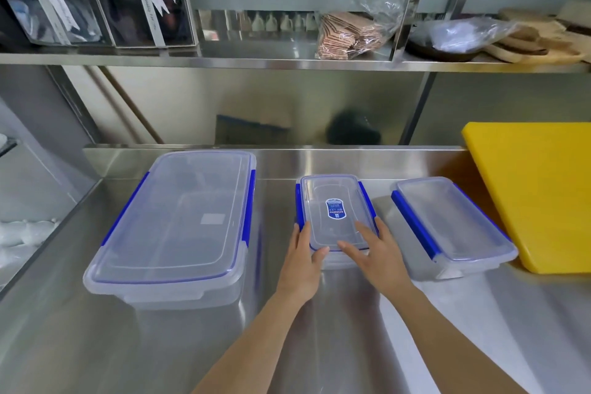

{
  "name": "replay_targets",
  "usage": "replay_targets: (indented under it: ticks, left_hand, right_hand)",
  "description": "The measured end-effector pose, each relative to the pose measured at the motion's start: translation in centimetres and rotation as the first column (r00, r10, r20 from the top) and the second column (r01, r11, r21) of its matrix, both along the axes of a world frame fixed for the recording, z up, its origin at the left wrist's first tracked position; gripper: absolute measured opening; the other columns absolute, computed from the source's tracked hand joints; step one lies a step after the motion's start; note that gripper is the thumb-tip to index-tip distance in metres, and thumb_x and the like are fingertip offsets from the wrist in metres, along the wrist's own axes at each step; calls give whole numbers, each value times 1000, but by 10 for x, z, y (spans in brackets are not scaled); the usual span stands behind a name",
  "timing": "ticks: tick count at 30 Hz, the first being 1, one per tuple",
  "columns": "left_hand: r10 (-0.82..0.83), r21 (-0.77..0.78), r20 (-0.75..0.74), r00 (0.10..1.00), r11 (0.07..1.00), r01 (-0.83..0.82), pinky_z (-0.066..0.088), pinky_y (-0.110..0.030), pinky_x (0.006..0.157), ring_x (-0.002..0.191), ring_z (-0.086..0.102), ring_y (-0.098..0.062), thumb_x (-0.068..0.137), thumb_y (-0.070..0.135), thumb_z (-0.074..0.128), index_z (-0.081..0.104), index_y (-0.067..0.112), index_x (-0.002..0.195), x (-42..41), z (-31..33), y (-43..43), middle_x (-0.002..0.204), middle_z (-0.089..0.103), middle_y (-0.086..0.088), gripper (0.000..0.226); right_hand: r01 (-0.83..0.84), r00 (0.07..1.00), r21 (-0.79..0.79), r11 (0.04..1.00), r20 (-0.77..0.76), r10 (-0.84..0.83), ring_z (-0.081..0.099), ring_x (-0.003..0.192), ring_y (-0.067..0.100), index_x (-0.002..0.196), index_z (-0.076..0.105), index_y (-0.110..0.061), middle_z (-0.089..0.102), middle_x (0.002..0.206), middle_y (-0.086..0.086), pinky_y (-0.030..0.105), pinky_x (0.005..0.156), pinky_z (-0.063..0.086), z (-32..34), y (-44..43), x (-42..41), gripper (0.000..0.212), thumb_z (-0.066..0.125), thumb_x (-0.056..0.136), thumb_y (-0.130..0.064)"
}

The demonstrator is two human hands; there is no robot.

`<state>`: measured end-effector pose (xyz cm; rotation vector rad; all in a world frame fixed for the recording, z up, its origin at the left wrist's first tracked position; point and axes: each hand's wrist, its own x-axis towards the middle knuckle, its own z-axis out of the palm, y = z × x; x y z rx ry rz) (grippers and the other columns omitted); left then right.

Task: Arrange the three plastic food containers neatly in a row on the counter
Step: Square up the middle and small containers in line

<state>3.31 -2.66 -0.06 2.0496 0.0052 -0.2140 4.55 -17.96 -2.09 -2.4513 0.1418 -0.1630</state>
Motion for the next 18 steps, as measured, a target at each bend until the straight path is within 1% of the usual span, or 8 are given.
replay_targets:
  ticks: [5, 9, 12, 14, 15, 16, 17, 18]
  left_hand:
    - [-13, 10, -5, 1000, 1000, 13, 30, -34, 109, 142, 21, -17, 97, 30, 38, 7, 30, 147, 17, 0, -1, 159, 2, 3, 58]
    - [-15, 13, -6, 1000, 1000, 15, 30, -33, 108, 142, 20, -16, 97, 30, 37, 7, 30, 147, 29, -1, -2, 159, 3, 4, 58]
    - [8, 29, 0, 1000, 1000, -8, 30, -35, 110, 143, 19, -17, 96, 29, 42, 13, 28, 146, 31, 0, -2, 159, 10, 2, 58]
    - [82, 147, 71, 994, 985, -92, 26, -38, 113, 143, 19, -20, 93, 29, 48, 21, 23, 145, 29, 3, -5, 157, 18, -2, 58]
    - [135, 205, 142, 981, 965, -163, 25, -39, 114, 142, 21, -22, 92, 29, 51, 25, 19, 143, 28, 6, -7, 155, 24, -5, 58]
    - [181, 216, 232, 956, 949, -232, 28, -39, 113, 140, 26, -23, 90, 28, 54, 30, 16, 140, 25, 10, -12, 151, 32, -7, 56]
    - [204, 175, 324, 924, 947, -271, 33, -38, 111, 135, 34, -22, 90, 25, 55, 36, 13, 136, 23, 15, -19, 145, 40, -8, 52]
    - [198, 107, 400, 895, 960, -260, 38, -36, 107, 128, 41, -22, 89, 20, 55, 41, 12, 131, 20, 21, -28, 138, 47, -7, 45]
  right_hand:
    - [10, 1000, -42, 999, -22, -11, 30, 135, 29, 138, 33, -27, 29, 149, 10, 50, 106, 37, 0, -1, 16, 86, 33, 66, -73]
    - [15, 1000, -98, 995, -26, -18, 30, 135, 30, 138, 32, -26, 28, 150, 12, 49, 107, 36, -2, 1, 27, 75, 41, 75, -66]
    - [1, 999, -122, 993, -38, -6, 30, 135, 30, 138, 31, -25, 28, 150, 12, 49, 107, 35, 0, 0, 27, 70, 43, 80, -62]
    - [20, 1000, -121, 993, 15, -18, 36, 130, 30, 135, 37, -23, 36, 146, 11, 48, 105, 38, 5, -3, 23, 63, 45, 83, -57]
    - [55, 995, -112, 992, 86, -46, 42, 125, 30, 131, 43, -19, 43, 141, 12, 48, 101, 39, 9, -5, 21, 57, 47, 85, -52]
    - [105, 981, -106, 989, 174, -86, 48, 119, 31, 125, 50, -15, 51, 134, 13, 47, 97, 40, 13, -9, 19, 48, 50, 87, -45]
    - [159, 959, -109, 981, 254, -127, 52, 113, 32, 118, 55, -11, 56, 127, 14, 47, 94, 40, 17, -14, 17, 40, 53, 87, -36]
    - [207, 936, -115, 972, 313, -162, 54, 109, 34, 113, 58, -7, 59, 122, 17, 48, 93, 39, 20, -21, 15, 33, 56, 87, -28]
